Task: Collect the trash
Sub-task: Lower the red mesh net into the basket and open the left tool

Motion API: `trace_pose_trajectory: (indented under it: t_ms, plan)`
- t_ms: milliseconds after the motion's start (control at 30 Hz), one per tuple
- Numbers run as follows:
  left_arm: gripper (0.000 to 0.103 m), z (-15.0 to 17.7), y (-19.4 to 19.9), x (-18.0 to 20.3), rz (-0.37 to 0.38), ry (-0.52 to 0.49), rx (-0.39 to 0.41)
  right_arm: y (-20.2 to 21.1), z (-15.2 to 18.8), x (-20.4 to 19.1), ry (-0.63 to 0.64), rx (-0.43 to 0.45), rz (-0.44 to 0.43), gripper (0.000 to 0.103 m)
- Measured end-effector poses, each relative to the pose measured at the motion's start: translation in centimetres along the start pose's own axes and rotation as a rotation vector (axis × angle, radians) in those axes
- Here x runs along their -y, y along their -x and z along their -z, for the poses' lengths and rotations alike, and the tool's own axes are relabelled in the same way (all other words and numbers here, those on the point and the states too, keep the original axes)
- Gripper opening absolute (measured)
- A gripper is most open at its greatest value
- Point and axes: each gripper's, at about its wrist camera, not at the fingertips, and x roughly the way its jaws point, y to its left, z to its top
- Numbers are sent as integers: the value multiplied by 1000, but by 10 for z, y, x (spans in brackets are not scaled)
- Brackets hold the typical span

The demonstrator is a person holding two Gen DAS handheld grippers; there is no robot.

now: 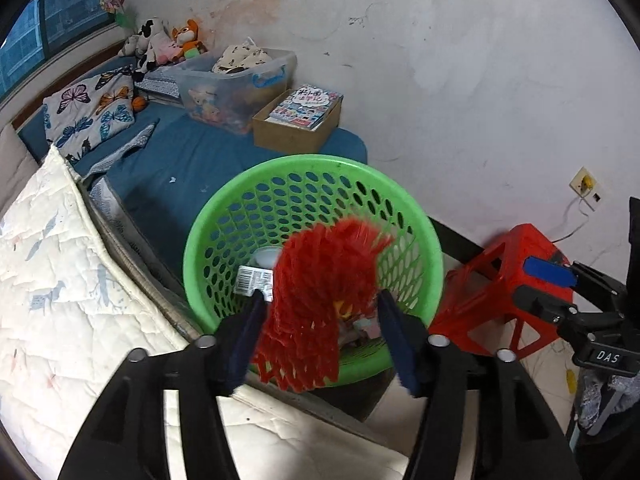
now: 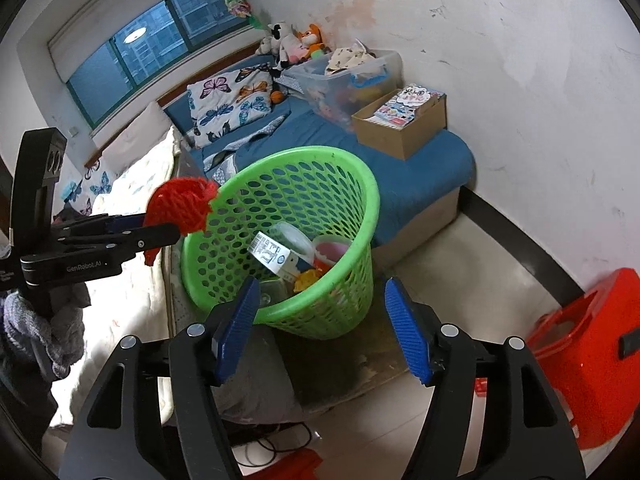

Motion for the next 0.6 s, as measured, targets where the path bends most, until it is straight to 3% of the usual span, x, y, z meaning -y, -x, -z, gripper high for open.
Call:
trace_pose_trajectory:
  t_ms: [167,600]
  plan:
    - [69,4,5,-6,22,20,20,2,2,-5,8,5,-4,66]
    - [78,34,57,-34,-78,70,91,9,2,-41,70,26,-48,70]
